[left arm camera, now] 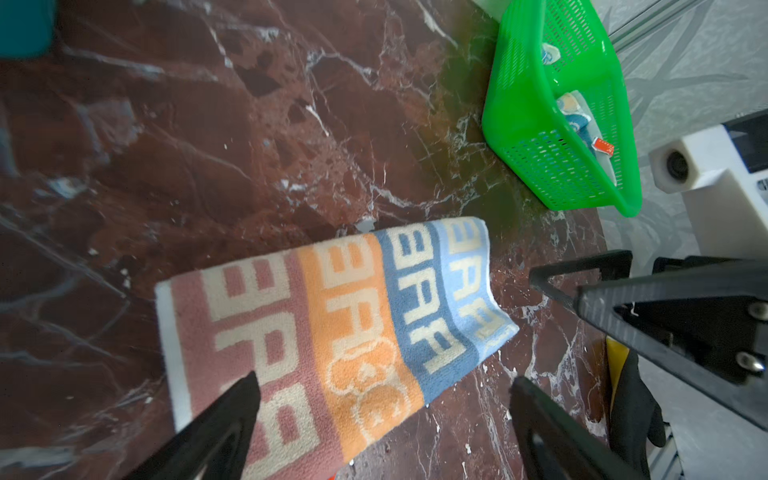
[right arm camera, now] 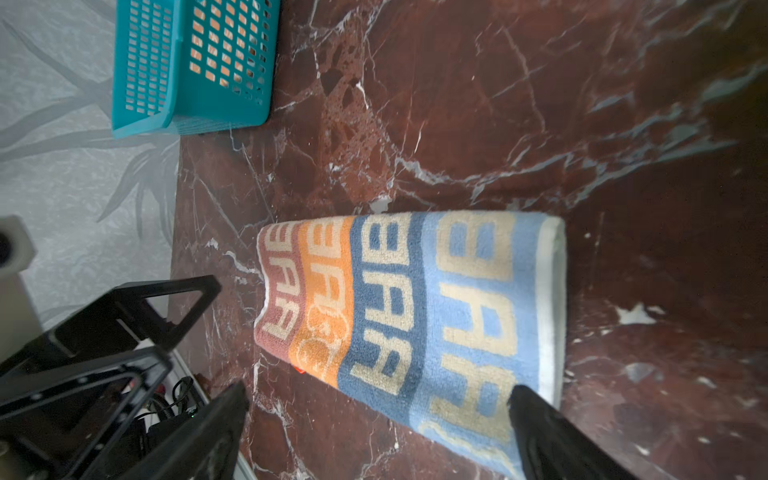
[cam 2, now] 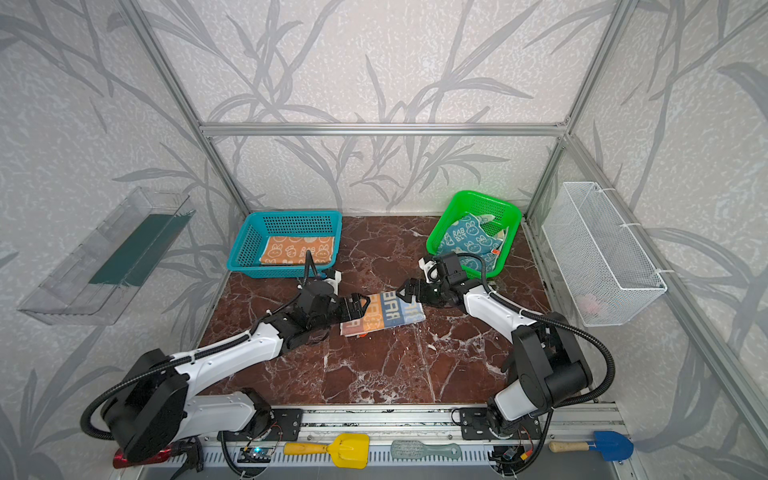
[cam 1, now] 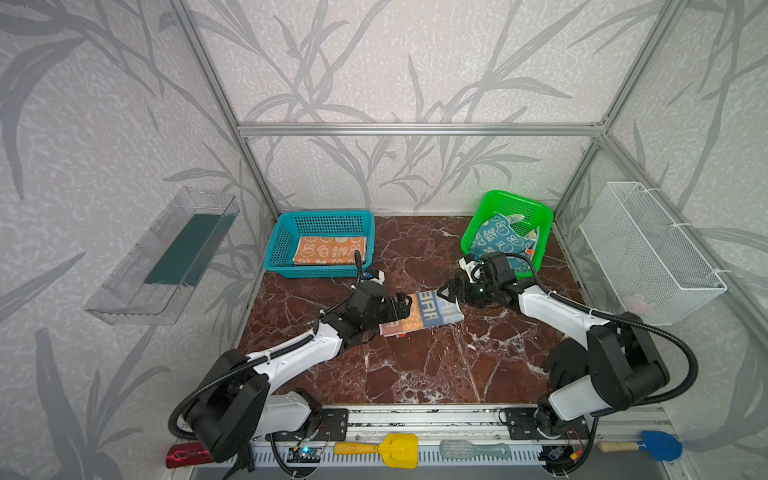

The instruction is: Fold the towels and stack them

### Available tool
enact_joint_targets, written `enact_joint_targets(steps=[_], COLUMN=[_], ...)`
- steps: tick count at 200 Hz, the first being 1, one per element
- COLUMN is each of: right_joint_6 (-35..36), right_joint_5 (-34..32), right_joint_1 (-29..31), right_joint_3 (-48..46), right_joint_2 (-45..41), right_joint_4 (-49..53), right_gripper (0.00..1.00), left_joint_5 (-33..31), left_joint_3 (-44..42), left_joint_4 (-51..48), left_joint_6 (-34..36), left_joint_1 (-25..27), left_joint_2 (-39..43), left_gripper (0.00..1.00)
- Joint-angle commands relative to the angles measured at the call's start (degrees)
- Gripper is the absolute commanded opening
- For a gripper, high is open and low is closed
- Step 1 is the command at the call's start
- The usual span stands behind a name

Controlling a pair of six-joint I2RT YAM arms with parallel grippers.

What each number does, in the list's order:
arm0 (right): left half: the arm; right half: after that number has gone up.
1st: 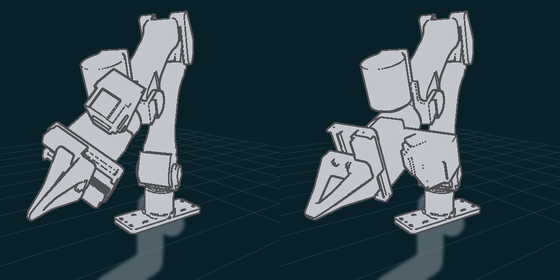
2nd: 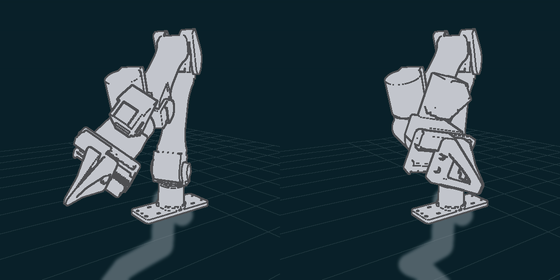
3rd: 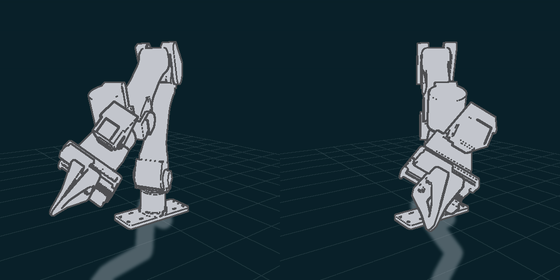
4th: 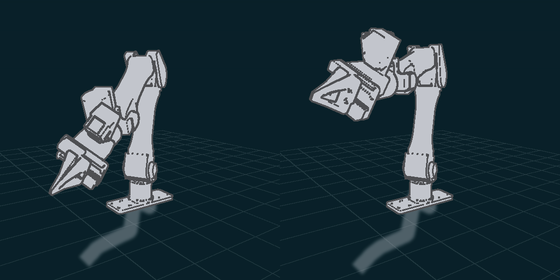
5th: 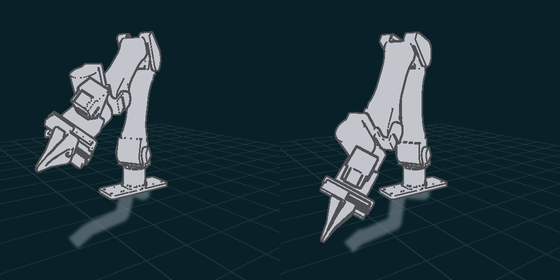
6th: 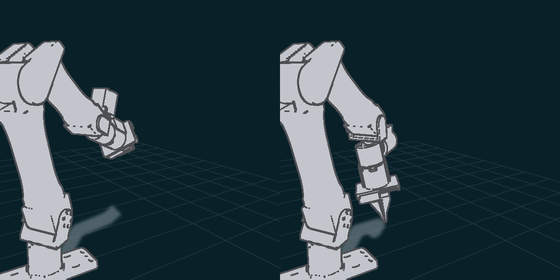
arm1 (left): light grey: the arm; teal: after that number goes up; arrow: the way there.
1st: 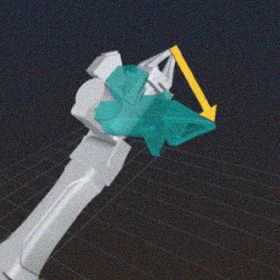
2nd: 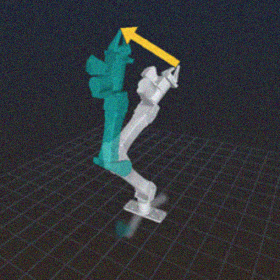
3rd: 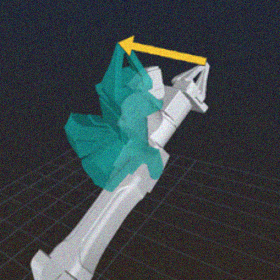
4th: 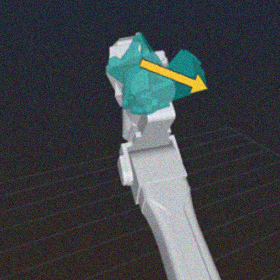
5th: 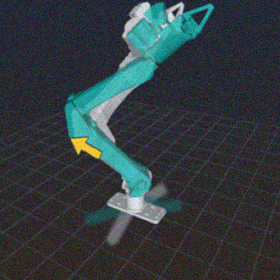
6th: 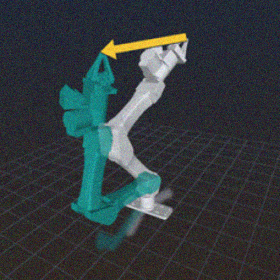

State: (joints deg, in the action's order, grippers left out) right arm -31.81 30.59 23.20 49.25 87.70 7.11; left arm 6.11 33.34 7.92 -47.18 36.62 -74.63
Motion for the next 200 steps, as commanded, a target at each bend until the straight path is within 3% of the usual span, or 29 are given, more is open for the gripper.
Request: enact_joint_targets(steps=[1, 18, 99, 132, 162, 200], right_joint_6=[-4.24, -6.34, -0.1, 2.59, 9.94, 14.36], right_joint_5=[4.82, 5.96, 4.22, 3.7, -5.31, -11.21], right_joint_1=[0.37, 0.44, -2.68, -2.66, -2.72, -2.64], right_joint_3=[-3.15, -4.72, -0.16, 2.75, 8.98, 13.92], right_joint_2=[1.66, 2.91, 11.77, 6.36, 4.02, 9.42], right_joint_4=[-6.73, -8.94, -5.54, -0.58, 11.16, 18.07], right_gripper=[1.0, 0.99, 0.99, 0.99, 0.99, 0.99], left_joint_5=[2.96, 3.78, 5.25, 2.18, -5.58, -2.08], left_joint_3=[-3.06, -4.43, -8.1, -0.58, 4.23, 8.39], left_joint_4=[7.85, 10.48, 15.71, -0.72, -15.18, -24.42], left_joint_6=[-8.65, -10.45, -11.07, -2.57, 3.92, 7.28], left_joint_1=[-0.17, -0.11, -0.39, -0.84, -2.17, -6.17], left_joint_2=[-2.59, -4.25, -10.15, -3.46, 2.89, -2.74], left_gripper=[0.96, 0.96, 0.97, 0.98, 0.99, 0.99])
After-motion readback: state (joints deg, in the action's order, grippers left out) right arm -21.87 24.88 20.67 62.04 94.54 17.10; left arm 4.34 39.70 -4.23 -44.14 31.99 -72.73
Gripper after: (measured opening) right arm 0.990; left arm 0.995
